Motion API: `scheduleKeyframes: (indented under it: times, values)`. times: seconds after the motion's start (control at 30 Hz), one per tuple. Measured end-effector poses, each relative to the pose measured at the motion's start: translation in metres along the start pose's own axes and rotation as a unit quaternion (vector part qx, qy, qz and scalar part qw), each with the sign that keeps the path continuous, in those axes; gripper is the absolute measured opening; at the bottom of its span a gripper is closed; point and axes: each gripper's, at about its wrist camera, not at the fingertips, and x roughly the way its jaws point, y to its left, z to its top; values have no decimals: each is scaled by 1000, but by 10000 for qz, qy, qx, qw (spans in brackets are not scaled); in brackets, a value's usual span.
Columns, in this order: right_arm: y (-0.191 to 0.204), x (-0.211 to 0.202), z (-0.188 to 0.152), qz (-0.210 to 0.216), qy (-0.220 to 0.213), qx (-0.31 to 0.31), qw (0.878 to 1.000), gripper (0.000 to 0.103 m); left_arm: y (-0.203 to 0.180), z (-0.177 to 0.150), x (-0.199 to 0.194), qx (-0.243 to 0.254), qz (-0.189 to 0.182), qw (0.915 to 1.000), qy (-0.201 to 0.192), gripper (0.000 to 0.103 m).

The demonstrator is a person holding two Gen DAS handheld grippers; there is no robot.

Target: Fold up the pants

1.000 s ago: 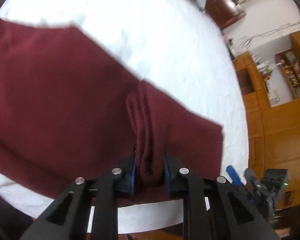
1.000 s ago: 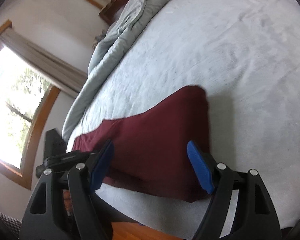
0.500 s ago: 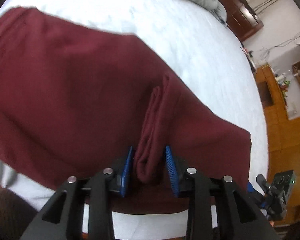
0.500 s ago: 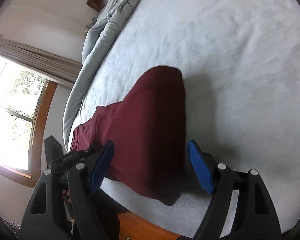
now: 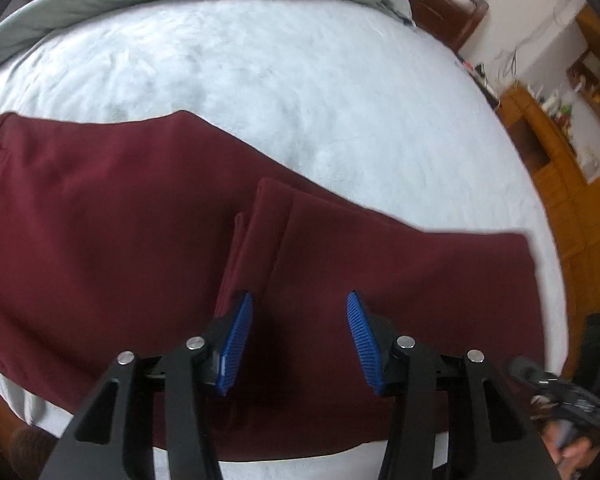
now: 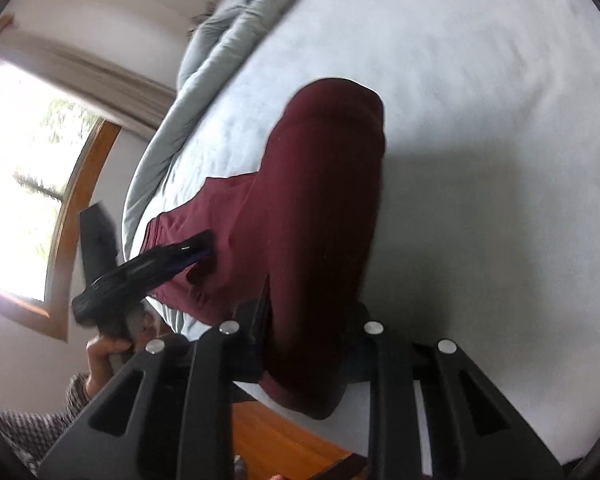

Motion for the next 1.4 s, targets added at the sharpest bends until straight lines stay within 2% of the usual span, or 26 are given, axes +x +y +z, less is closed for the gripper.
scheduleKeyframes:
  times: [0.07,0.13,0.2,0.27,0.3,0.33,0.4,0.5,0.53,0.63,0.67,0.73,0.87,1.0,1.07,1.2,1.33,1.4]
  values:
    - [-3,12,-4,-471,205,64,9987,24,2,-1,2,65,58,10000,-30,50]
    - [-24,30,-9,-840,478,274,9949,25,1,-12,6,221,51,9997,-94,51]
    - [-39,33,-9,-537,506,633,9953,26,-2,-10,4,312,55,9994,-122,56]
    - [-33,28,-7,-538,501,579,9956,28,-8,-16,3,330,-23,9994,-121,62]
    - [-27,26,-7,-627,470,445,9959,32,-8,-13,7,288,-86,9995,-121,62]
    - [-18,22,-6,-796,413,307,9955,42,-6,-10,4,203,-212,9995,-109,62]
    - [-4,10,-5,-1196,317,145,9922,47,7,-4,-6,-14,-594,9982,-19,63]
    - [20,-6,0,-1690,-66,-160,9855,48,38,-2,-27,-461,-900,9949,12,64]
    - [27,-10,3,-1728,-173,-268,9844,50,52,-1,-34,-603,-946,9937,21,66]
    - [53,-11,9,-1401,-299,-535,9882,51,104,-6,-58,-1051,-839,9909,-34,66]
    - [62,-2,11,-1158,-225,-628,9910,51,119,-9,-65,-1171,-759,9902,-77,66]
    - [77,21,16,-997,-61,-766,9920,51,151,-17,-82,-1385,-488,9890,-195,66]
    - [103,76,12,-1003,391,-1111,9880,51,210,-36,-110,-1970,-147,9794,-416,67]
    - [106,110,9,-1057,677,-1163,9853,51,263,-60,-122,-2573,36,9651,-480,67]
    - [103,124,10,-1077,785,-1082,9852,51,279,-66,-118,-2758,-42,9599,-495,67]
    - [102,125,8,-1115,796,-1139,9840,51,303,-66,-104,-3057,-295,9499,-586,66]
    - [99,124,6,-1096,791,-1097,9847,49,312,-59,-91,-3174,-346,9462,-532,68]
    - [99,124,6,-1104,777,-1091,9848,49,316,-59,-86,-3268,-486,9424,-529,68]
